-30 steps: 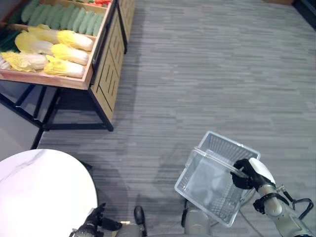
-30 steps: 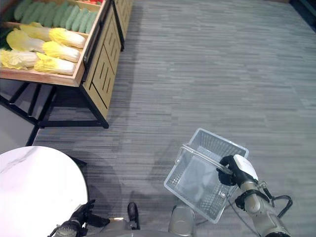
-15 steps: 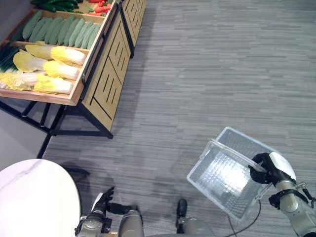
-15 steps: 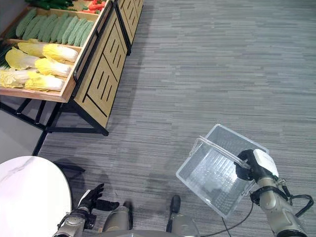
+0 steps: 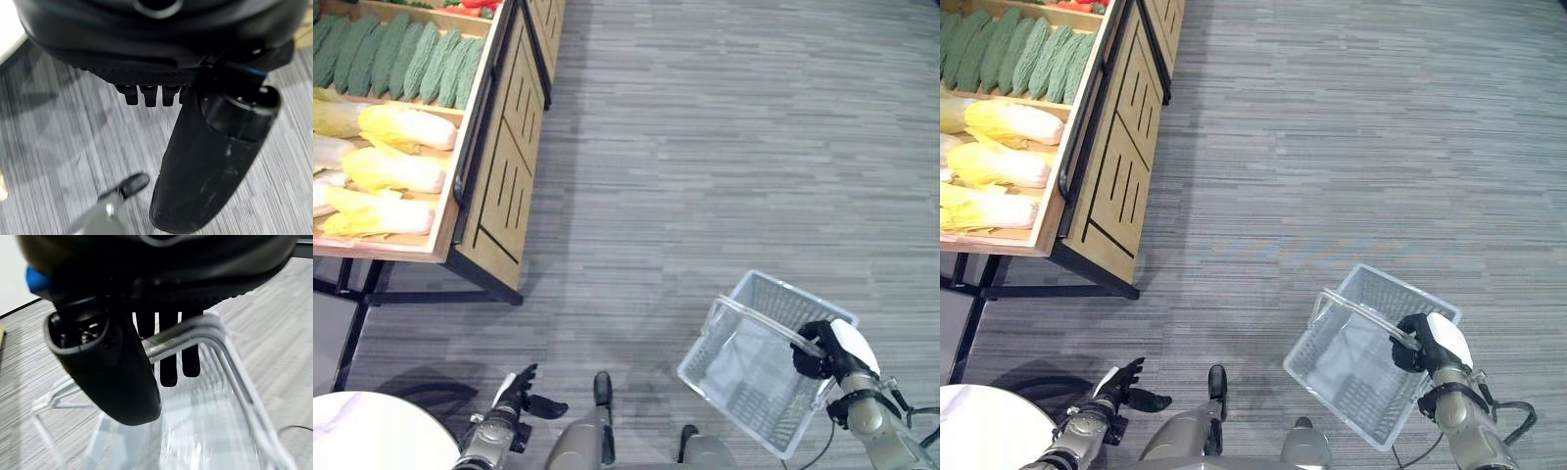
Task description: Get the vegetables into the basket
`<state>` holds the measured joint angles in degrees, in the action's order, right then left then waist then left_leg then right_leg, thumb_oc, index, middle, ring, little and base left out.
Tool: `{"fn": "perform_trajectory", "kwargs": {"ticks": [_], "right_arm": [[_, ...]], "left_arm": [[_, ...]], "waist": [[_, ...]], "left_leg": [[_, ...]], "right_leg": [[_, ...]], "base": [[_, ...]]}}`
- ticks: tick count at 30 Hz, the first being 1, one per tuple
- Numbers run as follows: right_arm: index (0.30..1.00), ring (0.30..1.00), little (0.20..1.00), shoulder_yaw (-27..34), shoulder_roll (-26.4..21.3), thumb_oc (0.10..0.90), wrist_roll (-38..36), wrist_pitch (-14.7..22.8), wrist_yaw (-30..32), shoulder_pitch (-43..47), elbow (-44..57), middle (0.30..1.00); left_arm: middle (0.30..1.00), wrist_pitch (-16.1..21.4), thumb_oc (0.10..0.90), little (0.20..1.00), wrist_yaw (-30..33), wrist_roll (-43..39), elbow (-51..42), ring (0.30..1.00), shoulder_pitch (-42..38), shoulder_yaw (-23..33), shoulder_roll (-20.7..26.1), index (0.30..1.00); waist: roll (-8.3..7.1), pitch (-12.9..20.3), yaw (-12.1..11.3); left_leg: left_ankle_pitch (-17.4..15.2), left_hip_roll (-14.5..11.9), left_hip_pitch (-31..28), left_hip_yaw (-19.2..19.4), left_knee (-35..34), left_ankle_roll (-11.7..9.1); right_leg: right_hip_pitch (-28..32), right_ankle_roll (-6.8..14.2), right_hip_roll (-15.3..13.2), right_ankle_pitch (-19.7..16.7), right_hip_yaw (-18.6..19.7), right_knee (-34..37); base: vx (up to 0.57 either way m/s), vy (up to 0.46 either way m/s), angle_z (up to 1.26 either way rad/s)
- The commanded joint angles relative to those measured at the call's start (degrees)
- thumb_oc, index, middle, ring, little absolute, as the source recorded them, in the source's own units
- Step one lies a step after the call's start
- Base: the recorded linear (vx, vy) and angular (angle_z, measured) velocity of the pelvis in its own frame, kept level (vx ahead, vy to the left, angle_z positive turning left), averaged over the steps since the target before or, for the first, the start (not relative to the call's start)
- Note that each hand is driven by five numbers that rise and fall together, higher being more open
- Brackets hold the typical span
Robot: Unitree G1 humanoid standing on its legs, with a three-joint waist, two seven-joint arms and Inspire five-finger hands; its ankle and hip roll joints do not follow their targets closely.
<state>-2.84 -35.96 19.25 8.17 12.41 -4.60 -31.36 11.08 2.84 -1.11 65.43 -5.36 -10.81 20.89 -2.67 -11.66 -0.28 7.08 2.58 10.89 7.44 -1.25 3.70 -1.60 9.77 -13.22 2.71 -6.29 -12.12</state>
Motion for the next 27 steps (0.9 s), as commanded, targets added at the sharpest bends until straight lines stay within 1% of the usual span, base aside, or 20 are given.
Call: {"fn": "perform_trajectory", "kwargs": {"ticks": [1,2,3,5,6,7,9,10,11,12,13,15,16,18,20,23,24,25,26,27], "right_arm": [[0.300,0.300,0.300,2.86,-4.23,0.400,-2.54,3.52,3.62,4.61,5.19,0.300],[0.300,0.300,0.300,2.31,-4.24,0.400,-2.39,3.64,3.64,5.19,5.09,0.300],[0.300,0.300,0.300,1.32,-4.17,0.400,-2.09,3.84,3.48,6.24,5.37,0.300],[0.300,0.300,0.300,0.60,-4.28,0.400,-1.49,3.89,3.24,6.75,6.22,0.300],[0.300,0.300,0.300,0.22,-4.57,0.400,-1.07,4.01,2.97,7.08,7.97,0.300],[0.300,0.300,0.300,0.03,-4.75,0.400,-0.95,4.05,3.00,7.24,8.73,0.300],[0.300,0.300,0.300,-0.24,-4.82,0.400,-0.69,4.09,3.45,7.35,9.35,0.300],[0.300,0.300,0.300,-0.25,-4.83,0.400,-0.68,4.08,3.46,7.34,9.37,0.300],[0.300,0.300,0.300,-0.04,-5.29,0.400,-0.01,4.11,3.33,6.85,10.55,0.300],[0.300,0.300,0.300,0.39,-5.73,0.400,0.46,4.04,3.25,6.25,11.04,0.300],[0.300,0.300,0.300,1.00,-5.82,0.400,0.44,4.10,2.98,5.13,11.62,0.300],[0.300,0.300,0.300,1.30,-5.76,0.400,0.27,4.24,3.23,5.02,11.99,0.300],[0.300,0.300,0.300,1.46,-5.78,0.400,0.14,4.21,3.39,4.97,11.76,0.300],[0.300,0.300,0.300,1.23,-5.60,0.400,-0.48,4.45,3.52,5.11,11.15,0.300],[0.300,0.300,0.300,1.35,-6.06,0.400,-1.27,4.69,3.51,4.72,11.37,0.300],[0.300,0.300,0.300,2.09,-6.91,0.400,-1.74,5.06,3.77,3.62,12.16,0.300],[0.300,0.300,0.300,2.21,-7.29,0.400,-2.02,5.19,3.90,3.47,12.07,0.300],[0.300,0.300,0.300,2.21,-7.30,0.400,-2.02,5.19,3.90,3.46,12.07,0.300],[0.300,0.300,0.300,2.72,-8.00,0.400,-2.66,5.07,4.08,2.61,11.67,0.300],[0.300,0.300,0.300,3.23,-8.09,0.400,-2.75,4.85,4.16,1.93,11.63,0.300]], "left_arm": [[1.000,1.59,0.900,1.000,0.90,0.25,-0.33,1.000,2.64,0.81,0.94,1.000],[1.000,1.63,0.900,1.000,0.82,0.19,-0.53,1.000,2.83,0.78,1.11,1.000],[1.000,1.61,0.900,1.000,0.52,0.14,-0.71,1.000,3.28,0.68,1.43,1.000],[1.000,1.53,0.900,1.000,0.39,0.03,-1.03,1.000,3.51,0.81,1.63,1.000],[1.000,1.50,0.900,1.000,0.44,-0.36,-0.03,1.000,3.13,1.24,1.53,1.000],[1.000,1.45,0.900,1.000,0.64,-0.31,0.23,1.000,2.96,1.43,1.48,1.000],[1.000,1.27,0.900,1.000,0.85,-0.02,0.86,1.000,2.64,1.96,1.31,1.000],[1.000,1.26,0.900,1.000,0.86,0.00,0.86,1.000,2.66,1.97,1.29,1.000],[1.000,1.22,0.900,1.000,0.75,0.81,1.30,1.000,2.56,2.22,1.26,1.000],[1.000,1.28,0.900,1.000,0.67,0.95,1.15,1.000,2.82,2.30,1.14,1.000],[1.000,1.27,0.900,1.000,0.50,1.05,1.24,1.000,3.12,2.46,0.92,1.000],[1.000,1.22,0.900,1.000,0.79,0.85,1.86,1.000,3.23,2.87,0.65,1.000],[1.000,1.10,0.900,1.000,0.89,0.64,2.34,1.000,3.33,3.14,0.16,1.000],[1.000,0.79,0.900,1.000,1.36,-0.03,3.21,1.000,3.41,4.08,-0.29,1.000],[1.000,0.13,0.900,1.000,2.26,-3.07,3.35,1.000,3.12,6.20,-1.64,1.000],[1.000,0.04,0.900,1.000,2.48,-3.22,2.83,1.000,2.36,5.71,-2.51,1.000],[1.000,-0.03,0.900,1.000,2.58,-3.34,2.25,1.000,2.18,5.16,-2.89,1.000],[1.000,-0.03,0.900,1.000,2.58,-3.34,2.24,1.000,2.18,5.16,-2.89,1.000],[1.000,-0.32,0.900,1.000,2.62,-3.64,2.02,1.000,1.26,4.39,-3.27,1.000],[1.000,-0.54,0.900,1.000,2.67,-3.43,1.92,1.000,1.08,4.11,-3.30,1.000]], "waist": [[-1.88,3.11,-1.27],[-1.53,2.79,-1.49],[-0.66,1.98,-1.43],[-0.07,0.69,-0.83],[0.11,-0.47,0.21],[-0.11,-0.84,0.47],[-0.46,-1.25,1.25],[-0.29,-1.37,1.33],[-0.42,-1.08,2.26],[-0.21,-0.97,2.64],[-0.35,-0.42,2.64],[-0.49,-0.12,2.61],[-0.40,0.32,2.41],[-0.34,0.81,2.23],[0.17,2.02,1.89],[0.56,2.51,2.11],[0.55,2.28,2.07],[0.56,2.30,2.10],[-0.35,1.32,1.77],[-0.56,1.09,1.90]], "left_leg": [[-6.83,-4.10,3.73,0.52,8.07,-3.93],[-7.10,-4.09,2.93,0.74,7.66,-3.40],[-8.05,-3.90,1.03,0.98,7.09,-2.57],[-8.85,-4.06,-1.80,1.37,5.98,-2.35],[-9.29,-3.91,-5.01,0.83,4.55,-3.06],[-9.70,-3.86,-6.02,0.50,4.19,-3.50],[-10.52,-3.91,-7.95,-0.56,3.63,-4.57],[-10.59,-4.08,-8.18,-0.68,3.56,-4.62],[-11.29,-4.20,-9.78,-2.00,2.91,-5.37],[-11.76,-4.33,-10.53,-2.86,2.75,-5.68],[-12.13,-4.35,-11.02,-3.49,2.89,-6.13],[-12.73,-4.59,-11.59,-3.76,3.11,-6.34],[-12.80,-5.08,-12.03,-4.01,3.62,-6.76],[-12.53,-5.70,-12.20,-4.25,4.41,-7.20],[-10.70,-7.52,-12.12,-5.73,5.92,-8.62],[-8.19,-8.75,-10.72,-6.90,9.52,-10.28],[-6.95,-8.93,-9.46,-7.48,12.59,-10.82],[-6.98,-8.94,-9.41,-7.52,12.65,-10.82],[-4.24,-8.57,-5.38,-7.56,21.01,-11.58],[-3.54,-8.98,-4.27,-6.41,22.97,-11.63]], "right_leg": [[-2.85,2.49,-2.69,-12.87,1.66,-0.98],[-4.18,2.40,-2.75,-13.71,1.23,-3.97],[-6.50,2.05,-2.42,-14.11,-0.05,-9.12],[-10.49,1.51,-1.53,-12.74,-0.78,-11.05],[-15.02,0.71,0.35,-9.60,-2.32,-5.37],[-15.45,0.92,0.38,-9.66,-3.16,-1.98],[-16.28,1.87,0.33,-11.43,-3.70,5.69],[-15.82,1.87,0.51,-11.58,-3.92,6.10],[-17.31,2.79,1.03,-13.48,-1.25,10.62],[-17.24,2.93,1.50,-13.97,0.50,11.08],[-16.20,2.75,1.81,-13.71,0.98,11.48],[-15.82,2.48,1.95,-14.43,0.93,11.63],[-15.20,2.27,2.14,-14.43,-0.17,11.79],[-14.61,1.76,2.68,-14.17,-1.04,11.41],[-13.66,0.08,4.47,-12.31,-1.94,10.11],[-12.61,-1.48,5.69,-10.41,-3.37,9.71],[-12.01,-2.13,6.09,-9.78,-3.76,9.67],[-12.02,-2.13,6.09,-9.77,-3.79,9.67],[-9.75,-3.68,6.36,-8.40,-4.83,10.17],[-9.01,-4.12,6.31,-7.77,-5.54,10.22]], "base": [[0.09,0.161,-0.15],[0.11,0.237,-0.14],[0.13,0.228,-0.26],[0.22,0.139,-0.29],[0.31,-0.030,-0.32],[0.34,-0.129,-0.30],[0.22,-0.140,0.14],[0.30,-0.171,0.44],[0.31,-0.168,0.49],[0.39,-0.230,0.55],[0.19,-0.116,0.61],[0.17,-0.140,0.77],[0.24,-0.223,0.66],[0.19,-0.208,0.30],[0.22,-0.297,0.06],[0.17,-0.222,0.18],[0.10,-0.135,0.15],[0.15,-0.260,0.10],[0.15,-0.246,0.14],[0.19,-0.298,0.36]]}}
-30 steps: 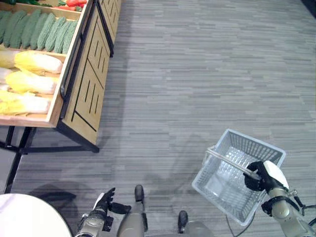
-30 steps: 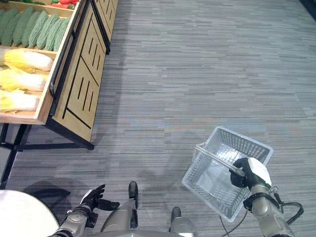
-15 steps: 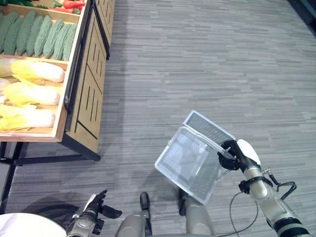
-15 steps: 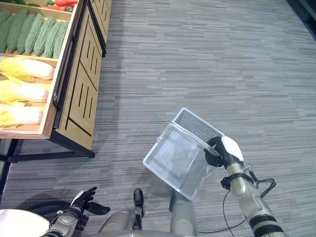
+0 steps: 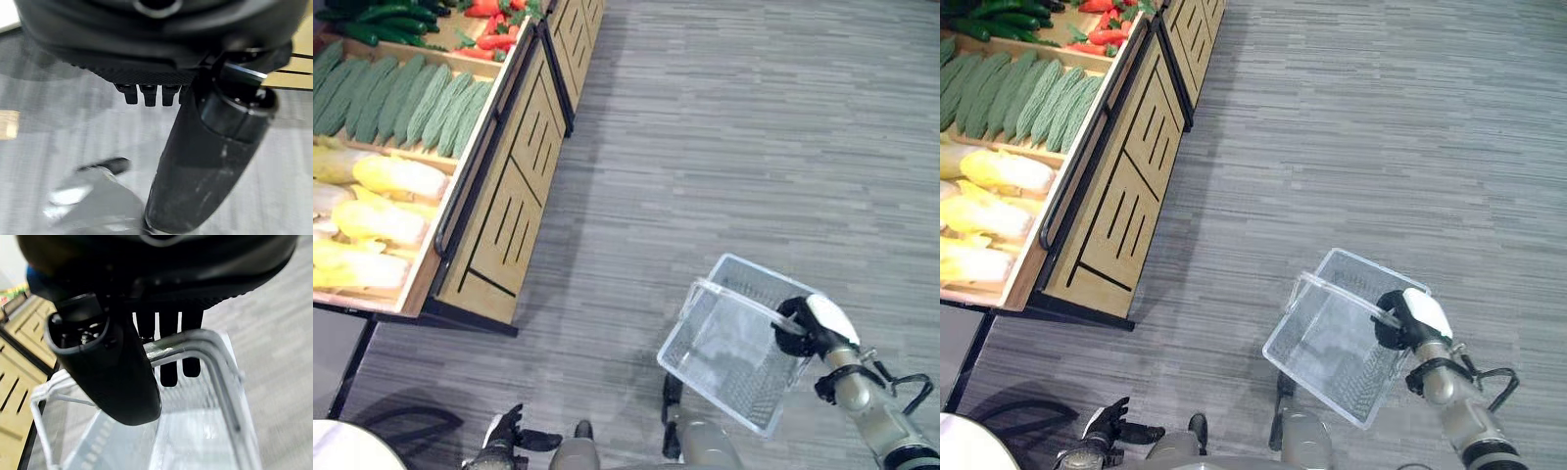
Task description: Get the vegetables into the basket
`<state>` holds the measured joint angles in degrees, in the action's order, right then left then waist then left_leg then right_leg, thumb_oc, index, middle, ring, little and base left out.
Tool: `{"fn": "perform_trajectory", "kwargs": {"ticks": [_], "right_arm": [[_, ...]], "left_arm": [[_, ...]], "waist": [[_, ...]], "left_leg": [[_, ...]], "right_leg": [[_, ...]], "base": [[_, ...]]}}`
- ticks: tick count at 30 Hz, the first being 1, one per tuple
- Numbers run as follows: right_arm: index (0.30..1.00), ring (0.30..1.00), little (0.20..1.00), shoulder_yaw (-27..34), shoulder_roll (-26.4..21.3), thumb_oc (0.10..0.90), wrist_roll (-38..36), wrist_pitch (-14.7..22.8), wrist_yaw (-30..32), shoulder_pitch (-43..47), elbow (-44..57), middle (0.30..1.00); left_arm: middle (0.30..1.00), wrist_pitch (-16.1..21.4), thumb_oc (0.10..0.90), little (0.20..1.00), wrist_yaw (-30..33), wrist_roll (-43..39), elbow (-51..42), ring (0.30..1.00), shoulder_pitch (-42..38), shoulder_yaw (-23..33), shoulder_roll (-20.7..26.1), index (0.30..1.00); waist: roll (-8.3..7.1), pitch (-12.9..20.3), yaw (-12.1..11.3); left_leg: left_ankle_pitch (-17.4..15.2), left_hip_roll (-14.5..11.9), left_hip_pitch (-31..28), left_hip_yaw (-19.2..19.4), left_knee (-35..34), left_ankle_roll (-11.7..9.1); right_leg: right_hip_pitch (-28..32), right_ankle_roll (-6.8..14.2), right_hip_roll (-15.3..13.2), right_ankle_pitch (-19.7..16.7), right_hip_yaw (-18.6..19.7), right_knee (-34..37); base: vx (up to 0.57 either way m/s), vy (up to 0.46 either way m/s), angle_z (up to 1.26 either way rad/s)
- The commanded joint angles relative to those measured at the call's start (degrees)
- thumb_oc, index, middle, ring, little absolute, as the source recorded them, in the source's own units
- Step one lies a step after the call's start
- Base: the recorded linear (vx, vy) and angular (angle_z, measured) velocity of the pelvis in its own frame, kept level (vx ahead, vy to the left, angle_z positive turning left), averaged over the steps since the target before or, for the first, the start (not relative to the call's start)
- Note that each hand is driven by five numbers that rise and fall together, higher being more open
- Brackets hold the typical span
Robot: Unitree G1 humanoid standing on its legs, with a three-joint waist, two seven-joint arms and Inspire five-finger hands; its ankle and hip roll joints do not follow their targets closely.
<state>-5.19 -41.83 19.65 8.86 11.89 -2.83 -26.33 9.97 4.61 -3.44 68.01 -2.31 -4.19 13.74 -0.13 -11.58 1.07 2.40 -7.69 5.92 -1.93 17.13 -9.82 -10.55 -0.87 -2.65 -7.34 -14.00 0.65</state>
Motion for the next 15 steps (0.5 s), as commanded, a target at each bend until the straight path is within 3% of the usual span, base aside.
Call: {"fn": "perform_trajectory", "kwargs": {"ticks": [1,3,4,5,7,10,15], "right_arm": [[0.300,0.300,0.300,6.34,-2.21,0.400,-3.44,3.64,5.07,-0.68,5.65,0.300],[0.300,0.300,0.300,7.54,-2.00,0.400,-3.66,3.35,5.60,-1.83,5.82,0.300],[0.300,0.300,0.300,8.07,-1.64,0.400,-3.80,2.90,6.21,-2.34,4.99,0.300],[0.300,0.300,0.300,8.05,-1.67,0.400,-3.80,2.93,6.24,-2.36,4.94,0.300],[0.300,0.300,0.300,7.11,-1.25,0.400,-3.24,2.50,6.40,-1.89,4.49,0.300],[0.300,0.300,0.300,6.11,0.12,0.400,-2.15,1.88,5.79,-1.50,4.36,0.300],[0.300,0.300,0.300,5.28,1.95,0.400,-1.82,1.62,5.94,-0.02,3.06,0.300]], "left_arm": [[1.000,0.45,0.900,1.000,0.84,-0.88,-0.65,1.000,-2.55,-3.21,3.88,1.000],[1.000,0.33,0.900,1.000,1.06,-0.47,-0.54,1.000,-3.28,-4.08,3.89,1.000],[1.000,0.39,0.900,1.000,1.54,0.15,-0.32,1.000,-3.72,-4.78,3.99,1.000],[1.000,0.40,0.900,1.000,1.56,0.15,-0.31,1.000,-3.70,-4.80,3.96,1.000],[1.000,0.29,0.900,1.000,1.99,0.72,0.15,1.000,-3.48,-4.79,4.30,1.000],[1.000,0.04,0.900,1.000,1.92,1.37,0.58,1.000,-2.62,-4.37,4.75,1.000],[1.000,0.37,0.900,1.000,1.83,2.17,0.51,1.000,-2.79,-4.59,5.92,1.000]], "waist": [[-3.05,0.57,0.57],[-2.82,0.56,0.74],[-1.91,0.86,0.82],[-1.95,0.99,0.89],[-1.05,1.03,-0.59],[-2.41,2.50,-1.34],[-4.68,2.88,-1.51]], "left_leg": [[1.72,0.71,2.96,4.61,3.79,2.27],[0.63,0.26,4.88,6.80,-1.14,3.04],[0.72,-0.17,7.65,8.30,-9.89,3.58],[1.11,-0.05,7.37,8.30,-10.62,3.55],[7.22,-1.62,10.97,7.78,-16.83,2.77],[5.94,-0.07,8.71,10.24,-17.09,4.14],[1.18,2.96,8.70,12.00,-12.73,6.33]], "right_leg": [[1.12,6.31,-4.34,3.22,1.33,-2.35],[1.92,6.73,-4.93,4.23,0.28,-2.26],[2.81,7.39,-5.64,5.93,-0.42,-2.88],[2.74,7.40,-5.73,6.04,-0.47,-2.96],[5.95,7.64,-5.19,8.03,0.75,-3.18],[8.64,8.98,-7.40,8.65,2.24,-4.05],[8.81,11.24,-11.27,4.96,3.88,-5.48]], "base": [[0.11,-0.117,0.41],[0.16,0.004,0.75],[0.20,0.074,0.73],[0.32,0.178,0.47],[0.44,0.280,0.24],[0.41,0.342,-0.43],[0.19,0.259,-0.23]]}}
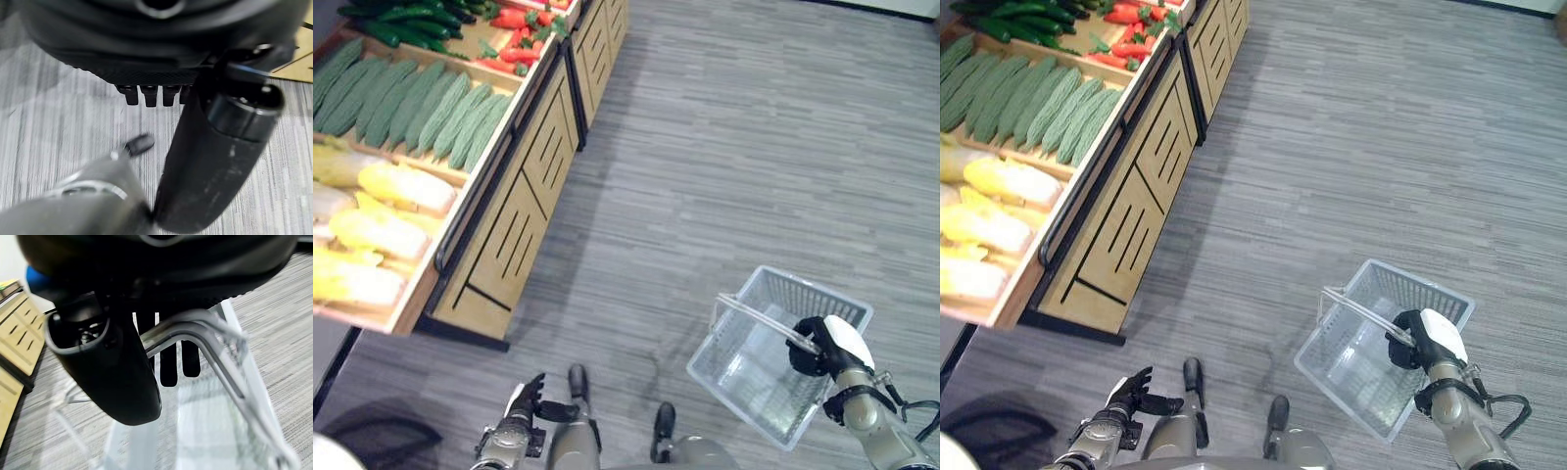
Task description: Get the vegetables into the basket
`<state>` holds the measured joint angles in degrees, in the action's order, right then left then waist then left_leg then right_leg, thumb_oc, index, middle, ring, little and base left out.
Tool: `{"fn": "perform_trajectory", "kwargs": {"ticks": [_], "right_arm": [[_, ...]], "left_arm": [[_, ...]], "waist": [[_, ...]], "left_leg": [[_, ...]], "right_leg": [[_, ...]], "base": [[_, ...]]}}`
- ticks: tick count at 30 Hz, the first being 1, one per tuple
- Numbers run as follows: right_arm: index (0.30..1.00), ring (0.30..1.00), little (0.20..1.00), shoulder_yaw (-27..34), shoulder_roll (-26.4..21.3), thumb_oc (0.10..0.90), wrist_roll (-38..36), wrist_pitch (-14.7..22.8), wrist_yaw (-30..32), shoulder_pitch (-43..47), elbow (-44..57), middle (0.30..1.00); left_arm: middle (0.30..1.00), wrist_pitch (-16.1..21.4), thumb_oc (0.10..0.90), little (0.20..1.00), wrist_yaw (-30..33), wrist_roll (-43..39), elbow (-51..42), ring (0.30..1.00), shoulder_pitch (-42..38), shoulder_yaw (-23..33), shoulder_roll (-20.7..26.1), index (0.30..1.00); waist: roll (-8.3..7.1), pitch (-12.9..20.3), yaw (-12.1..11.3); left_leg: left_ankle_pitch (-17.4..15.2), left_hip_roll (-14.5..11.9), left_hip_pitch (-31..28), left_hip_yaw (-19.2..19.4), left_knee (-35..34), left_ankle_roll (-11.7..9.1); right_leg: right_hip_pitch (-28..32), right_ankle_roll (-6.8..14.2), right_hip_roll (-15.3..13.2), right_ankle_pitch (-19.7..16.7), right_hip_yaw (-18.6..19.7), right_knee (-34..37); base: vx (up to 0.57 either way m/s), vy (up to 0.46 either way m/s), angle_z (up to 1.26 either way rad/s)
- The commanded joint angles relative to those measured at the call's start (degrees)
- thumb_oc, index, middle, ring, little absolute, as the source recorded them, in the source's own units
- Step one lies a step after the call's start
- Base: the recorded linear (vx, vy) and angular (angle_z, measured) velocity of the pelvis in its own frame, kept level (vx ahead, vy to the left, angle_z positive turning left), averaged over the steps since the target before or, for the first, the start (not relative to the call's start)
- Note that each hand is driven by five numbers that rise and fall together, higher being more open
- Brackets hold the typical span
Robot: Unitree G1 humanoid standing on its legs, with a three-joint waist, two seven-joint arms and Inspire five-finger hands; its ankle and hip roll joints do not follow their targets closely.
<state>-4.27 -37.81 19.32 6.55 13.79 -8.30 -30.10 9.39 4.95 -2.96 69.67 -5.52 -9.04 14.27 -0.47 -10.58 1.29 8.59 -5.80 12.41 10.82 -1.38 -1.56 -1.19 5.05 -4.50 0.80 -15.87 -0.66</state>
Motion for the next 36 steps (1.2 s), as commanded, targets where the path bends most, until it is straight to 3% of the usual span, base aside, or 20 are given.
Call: {"fn": "perform_trajectory", "kwargs": {"ticks": [1,4,5,7,10,15,18,20,23,29,30,32,34,36], "right_arm": [[0.300,0.300,0.300,3.94,-1.80,0.400,-1.51,3.96,4.11,5.88,6.43,0.300],[0.300,0.300,0.300,2.51,-1.03,0.400,-1.64,4.12,4.15,7.63,5.62,0.300],[0.300,0.300,0.300,1.09,-0.67,0.400,-1.74,4.32,4.17,9.34,4.36,0.300],[0.300,0.300,0.300,0.59,-0.25,0.400,-2.11,4.43,4.21,9.86,3.18,0.300],[0.300,0.300,0.300,-0.08,0.82,0.400,-2.67,4.50,3.82,9.58,1.08,0.300],[0.300,0.300,0.300,0.63,0.90,0.400,-3.45,4.44,4.19,8.99,-1.35,0.300],[0.300,0.300,0.300,0.79,0.23,0.400,-2.60,4.57,4.19,8.75,-0.07,0.300],[0.300,0.300,0.300,0.75,-0.62,0.400,-1.52,4.46,3.91,8.42,0.47,0.300],[0.300,0.300,0.300,0.83,-1.07,0.400,-0.99,4.58,3.35,7.74,1.55,0.300],[0.300,0.300,0.300,-0.03,-4.09,0.400,0.08,5.11,2.34,7.48,2.47,0.300],[0.300,0.300,0.300,0.18,-5.09,0.400,-0.36,5.33,2.32,7.13,3.55,0.300],[0.300,0.300,0.300,-0.05,-5.98,0.400,-0.78,5.35,2.80,7.37,3.22,0.300],[0.300,0.300,0.300,0.35,-6.56,0.400,-1.43,5.18,2.96,6.92,3.60,0.300],[0.300,0.300,0.300,1.24,-6.36,0.400,-1.89,4.70,3.47,5.78,3.43,0.300]], "left_arm": [[1.000,0.97,0.900,1.000,1.51,1.60,-1.29,1.000,0.31,0.34,5.79,1.000],[1.000,1.05,0.900,1.000,1.66,1.04,-1.59,1.000,0.39,0.95,6.95,1.000],[1.000,1.29,0.900,1.000,2.03,0.36,-2.50,1.000,0.57,1.30,7.55,1.000],[1.000,1.32,0.900,1.000,2.06,0.34,-2.20,1.000,0.65,1.50,7.66,1.000],[1.000,1.31,0.900,1.000,2.22,-0.15,-2.60,1.000,0.76,1.70,7.73,1.000],[1.000,1.38,0.900,1.000,2.33,0.13,-0.73,1.000,0.42,1.48,7.09,1.000],[1.000,1.24,0.900,1.000,2.17,1.10,0.72,1.000,0.60,2.18,6.80,1.000],[1.000,1.10,0.900,1.000,2.02,1.61,1.29,1.000,0.75,2.43,6.71,1.000],[1.000,0.94,0.900,1.000,1.98,1.76,1.82,1.000,1.04,2.97,6.58,1.000],[1.000,0.44,0.900,1.000,2.32,0.82,2.73,1.000,2.29,3.98,5.05,1.000],[1.000,0.24,0.900,1.000,2.53,0.00,2.43,1.000,2.30,4.16,4.44,1.000],[1.000,0.14,0.900,1.000,2.87,-0.87,1.53,1.000,1.57,3.45,3.89,1.000],[1.000,-0.15,0.900,1.000,2.86,-1.32,1.23,1.000,0.78,2.81,3.42,1.000],[1.000,-0.44,0.900,1.000,3.00,-1.53,0.71,1.000,-0.13,2.10,3.22,1.000]], "waist": [[-4.77,1.95,-1.84],[-5.60,1.86,-2.10],[-4.99,1.31,-2.42],[-4.78,1.02,-2.48],[-4.25,0.65,-1.69],[-3.62,-0.79,-0.29],[-4.17,-1.55,1.61],[-4.15,-1.49,2.32],[-4.19,-1.07,2.54],[-3.05,1.05,1.48],[-2.40,1.07,1.05],[-2.70,0.51,0.85],[-3.28,-0.39,0.70],[-3.46,-1.01,0.60]], "left_leg": [[-5.73,1.52,2.16,-0.58,6.24,-1.51],[-6.92,2.75,1.32,0.26,5.82,-0.20],[-6.89,3.13,-0.81,0.93,3.47,1.17],[-7.20,3.39,-2.43,1.24,2.41,1.60],[-7.40,3.69,-5.60,0.58,0.28,1.94],[-9.96,4.41,-9.11,-1.58,0.99,1.00],[-13.84,4.72,-12.40,-4.87,3.59,-0.33],[-15.35,4.74,-14.34,-6.70,4.76,-1.08],[-15.95,4.58,-15.99,-7.99,5.42,-1.67],[-11.70,0.49,-17.14,-11.05,8.03,-4.93],[-9.15,-1.30,-15.77,-11.99,10.57,-6.12],[-6.59,-1.24,-12.00,-12.97,15.41,-6.72],[-4.61,-1.58,-8.23,-10.33,20.73,-6.65],[-4.03,-3.41,-5.71,-4.94,19.87,-6.11]], "right_leg": [[-0.85,5.70,-9.88,-4.37,6.02,-4.58],[-2.41,6.67,-10.93,-8.63,6.86,-7.25],[-5.22,6.63,-10.83,-10.94,6.86,-14.12],[-5.82,6.66,-11.00,-10.65,6.49,-17.29],[-8.64,6.39,-8.70,-10.76,7.49,-20.40],[-12.57,5.71,-7.59,-8.05,5.36,-12.61],[-16.19,7.66,-8.69,-12.17,8.74,-1.95],[-17.20,8.30,-8.75,-13.90,10.66,0.23],[-16.76,8.15,-8.46,-13.85,10.63,-0.45],[-14.42,5.23,-5.33,-10.81,6.85,-2.87],[-13.67,3.75,-4.13,-8.53,5.97,-3.66],[-12.81,2.42,-4.29,-6.79,4.92,-4.15],[-10.88,1.12,-4.75,-5.71,3.30,-3.99],[-8.65,0.68,-5.01,-4.41,0.34,-3.20]], "base": [[0.13,0.198,0.09],[0.12,0.249,0.14],[0.11,0.299,-0.11],[0.13,0.249,-0.22],[0.20,0.162,0.06],[0.25,-0.002,0.32],[0.41,-0.160,0.60],[0.40,-0.170,0.90],[0.32,-0.208,0.79],[0.22,-0.276,0.24],[0.12,-0.320,0.20],[0.11,-0.327,0.42],[0.08,-0.270,1.01],[0.04,-0.238,0.81]]}}
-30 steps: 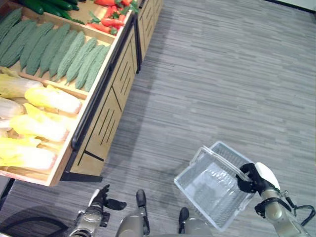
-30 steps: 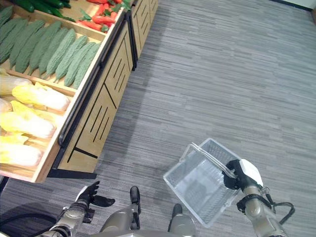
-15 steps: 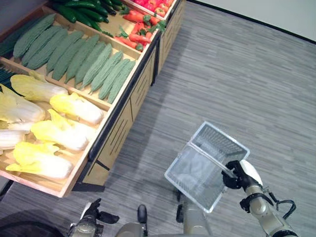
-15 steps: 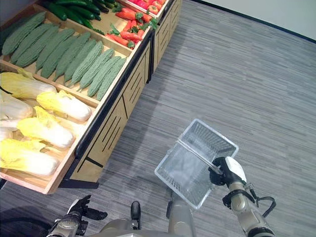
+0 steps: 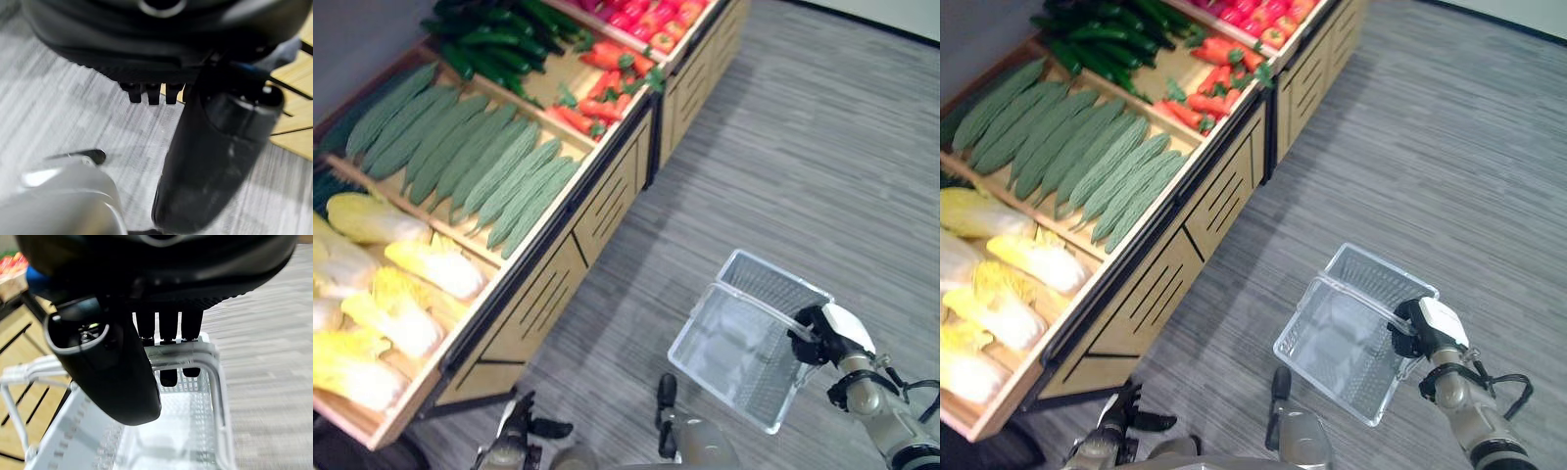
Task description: Get the vegetables into the basket
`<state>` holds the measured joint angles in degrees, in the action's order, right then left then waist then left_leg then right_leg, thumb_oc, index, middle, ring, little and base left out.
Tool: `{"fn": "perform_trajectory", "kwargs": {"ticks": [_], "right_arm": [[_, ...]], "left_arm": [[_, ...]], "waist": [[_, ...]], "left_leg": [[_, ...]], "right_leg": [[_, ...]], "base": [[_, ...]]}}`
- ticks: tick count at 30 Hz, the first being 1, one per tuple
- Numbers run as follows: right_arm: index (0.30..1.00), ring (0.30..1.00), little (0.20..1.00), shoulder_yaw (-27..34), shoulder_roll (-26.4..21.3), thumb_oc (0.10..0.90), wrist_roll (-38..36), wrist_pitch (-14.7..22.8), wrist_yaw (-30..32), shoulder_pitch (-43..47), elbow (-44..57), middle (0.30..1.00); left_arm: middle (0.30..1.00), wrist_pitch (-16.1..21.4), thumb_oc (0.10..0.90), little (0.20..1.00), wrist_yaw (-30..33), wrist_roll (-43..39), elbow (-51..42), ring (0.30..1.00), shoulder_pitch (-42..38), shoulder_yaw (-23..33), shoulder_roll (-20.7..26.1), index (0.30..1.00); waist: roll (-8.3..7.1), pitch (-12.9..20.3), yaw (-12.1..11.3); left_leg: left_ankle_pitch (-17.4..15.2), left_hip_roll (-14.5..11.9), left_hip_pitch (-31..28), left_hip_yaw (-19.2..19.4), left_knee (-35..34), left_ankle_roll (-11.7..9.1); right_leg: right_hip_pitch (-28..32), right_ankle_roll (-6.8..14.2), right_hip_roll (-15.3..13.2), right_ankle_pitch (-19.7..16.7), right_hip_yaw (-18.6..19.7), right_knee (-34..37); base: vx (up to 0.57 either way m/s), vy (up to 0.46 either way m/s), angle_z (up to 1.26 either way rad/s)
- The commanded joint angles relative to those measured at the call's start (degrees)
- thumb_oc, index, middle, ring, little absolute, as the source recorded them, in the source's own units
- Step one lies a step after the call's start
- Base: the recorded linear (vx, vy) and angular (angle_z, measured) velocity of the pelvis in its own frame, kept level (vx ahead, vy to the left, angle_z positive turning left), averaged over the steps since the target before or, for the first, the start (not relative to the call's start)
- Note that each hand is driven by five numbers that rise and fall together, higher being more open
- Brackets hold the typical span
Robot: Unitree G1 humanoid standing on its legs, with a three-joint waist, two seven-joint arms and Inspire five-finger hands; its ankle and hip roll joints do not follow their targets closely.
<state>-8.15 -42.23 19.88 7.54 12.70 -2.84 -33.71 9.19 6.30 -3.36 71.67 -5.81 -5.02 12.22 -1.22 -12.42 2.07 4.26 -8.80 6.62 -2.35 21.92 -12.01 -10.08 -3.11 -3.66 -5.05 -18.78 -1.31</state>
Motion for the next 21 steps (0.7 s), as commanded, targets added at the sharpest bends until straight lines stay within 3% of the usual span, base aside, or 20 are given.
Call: {"fn": "perform_trajectory", "kwargs": {"ticks": [1,4,5,6,9,15,16,21], "right_arm": [[0.300,0.300,0.300,5.75,-1.74,0.400,-2.68,3.54,4.80,-0.46,7.48,0.300],[0.300,0.300,0.300,7.00,-1.14,0.400,-3.01,3.23,5.72,-1.94,7.75,0.300],[0.300,0.300,0.300,7.61,-0.55,0.400,-2.72,3.19,6.17,-2.86,8.82,0.300],[0.300,0.300,0.300,7.74,-0.17,0.400,-2.27,3.12,6.01,-3.55,9.50,0.300],[0.300,0.300,0.300,7.12,0.12,0.400,-1.58,2.78,5.66,-3.25,9.61,0.300],[0.300,0.300,0.300,6.06,2.85,0.400,-2.09,2.60,5.62,-1.13,7.46,0.300],[0.300,0.300,0.300,4.06,3.67,0.400,-1.80,2.68,5.63,1.44,6.37,0.300],[0.300,0.300,0.300,0.87,5.73,0.400,-2.97,2.87,6.21,5.42,0.29,0.300]], "left_arm": [[1.000,-0.26,0.900,1.000,1.72,-1.20,-1.39,1.000,-0.26,-2.24,5.25,1.000],[1.000,-0.40,0.900,1.000,2.10,-0.46,-1.95,1.000,-0.91,-3.17,5.31,1.000],[1.000,-0.59,0.900,1.000,2.32,0.24,-1.98,1.000,-0.96,-3.04,5.52,1.000],[1.000,-0.84,0.900,1.000,2.35,0.59,-1.67,1.000,-0.65,-2.75,5.83,1.000],[1.000,-1.02,0.900,1.000,2.51,0.92,-1.29,1.000,0.37,-1.97,6.08,1.000],[1.000,-0.41,0.900,1.000,2.70,0.78,-1.77,1.000,1.00,-1.24,7.42,1.000],[1.000,-0.08,0.900,1.000,2.97,0.30,-1.83,1.000,0.96,-0.73,8.12,1.000],[1.000,0.31,0.900,1.000,3.60,-0.36,-1.87,1.000,1.57,0.07,9.38,1.000]], "waist": [[-2.65,0.72,-0.16],[-1.73,1.02,0.02],[-0.68,1.26,0.14],[-0.55,1.52,0.14],[-0.72,1.63,-0.42],[-2.47,1.09,-1.87],[-3.38,0.80,-2.37],[-4.89,1.07,-3.24]], "left_leg": [[0.33,-0.97,1.14,10.27,-5.14,4.48],[-0.51,-1.21,4.57,16.56,-12.75,4.98],[2.98,-2.86,6.52,20.23,-17.95,3.76],[3.42,-3.11,4.72,20.77,-19.72,3.64],[2.18,-1.97,4.00,18.99,-19.30,4.38],[-1.97,0.70,4.49,19.64,-15.83,6.49],[-2.03,1.59,5.63,20.27,-15.06,7.57],[-2.85,3.15,4.26,20.66,-17.47,8.94]], "right_leg": [[1.03,8.90,-6.03,1.72,1.95,-1.93],[2.54,9.80,-6.94,3.02,-1.90,-1.50],[4.17,10.45,-6.69,4.66,-3.05,-1.98],[4.98,10.43,-6.80,5.73,-3.74,-3.30],[6.08,10.69,-7.35,6.47,-3.43,-4.60],[6.82,12.22,-10.67,5.50,-2.81,-6.33],[6.19,12.75,-11.60,2.54,-3.20,-5.39],[5.11,14.88,-12.97,-2.24,-2.02,-6.31]], "base": [[0.05,-0.178,0.82],[0.13,-0.079,1.18],[0.37,0.046,1.17],[0.33,0.056,0.94],[0.20,0.108,0.06],[0.12,0.205,-0.05],[-0.02,0.132,0.23],[0.04,0.160,0.04]]}}
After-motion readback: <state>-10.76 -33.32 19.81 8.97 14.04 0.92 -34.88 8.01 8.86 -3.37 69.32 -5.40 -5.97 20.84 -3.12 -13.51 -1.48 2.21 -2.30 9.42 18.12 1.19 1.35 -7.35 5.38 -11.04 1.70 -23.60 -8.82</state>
